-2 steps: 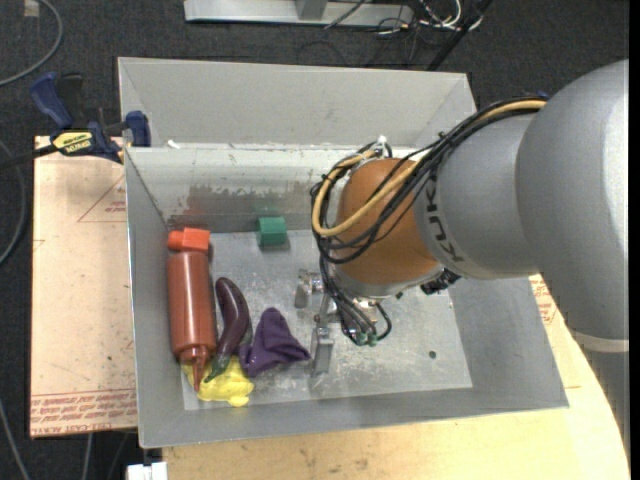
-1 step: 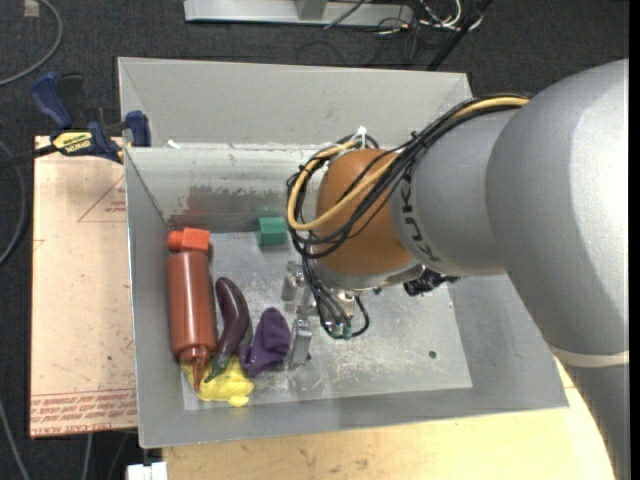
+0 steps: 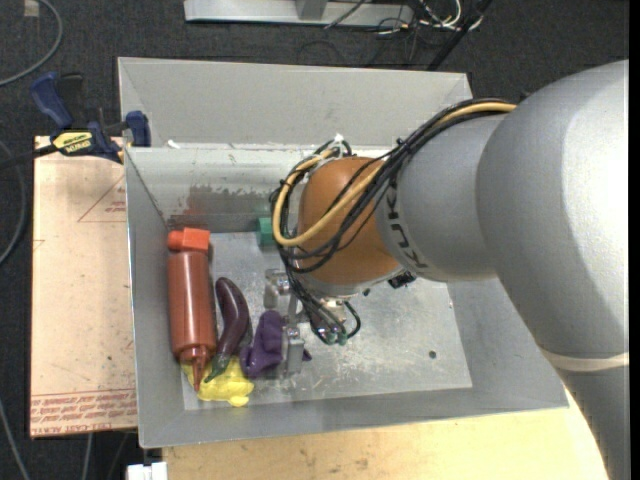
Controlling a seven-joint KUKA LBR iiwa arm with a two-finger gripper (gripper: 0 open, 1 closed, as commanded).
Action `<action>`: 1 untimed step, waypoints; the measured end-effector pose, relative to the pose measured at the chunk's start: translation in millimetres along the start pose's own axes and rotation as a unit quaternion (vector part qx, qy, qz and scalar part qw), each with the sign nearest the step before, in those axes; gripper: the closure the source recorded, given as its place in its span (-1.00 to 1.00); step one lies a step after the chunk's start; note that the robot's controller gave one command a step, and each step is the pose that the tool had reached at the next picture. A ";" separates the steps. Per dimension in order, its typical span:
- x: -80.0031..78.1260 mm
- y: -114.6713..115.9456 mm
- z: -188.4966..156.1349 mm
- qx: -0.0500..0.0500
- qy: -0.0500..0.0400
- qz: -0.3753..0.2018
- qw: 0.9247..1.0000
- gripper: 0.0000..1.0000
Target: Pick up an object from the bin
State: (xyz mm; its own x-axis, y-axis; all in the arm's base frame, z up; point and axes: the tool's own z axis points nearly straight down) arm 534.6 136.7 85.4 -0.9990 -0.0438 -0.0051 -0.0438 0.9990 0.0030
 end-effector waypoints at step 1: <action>7.2 60.6 15.9 0.000 0.003 0.036 0.999 1.00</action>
Offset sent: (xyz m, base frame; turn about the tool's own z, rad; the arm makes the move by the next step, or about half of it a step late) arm 0.0000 0.0000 0.0000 0.0000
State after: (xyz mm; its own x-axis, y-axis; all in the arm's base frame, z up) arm 524.8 197.0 69.6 -0.9996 0.0290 0.0002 0.0290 0.9996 0.0034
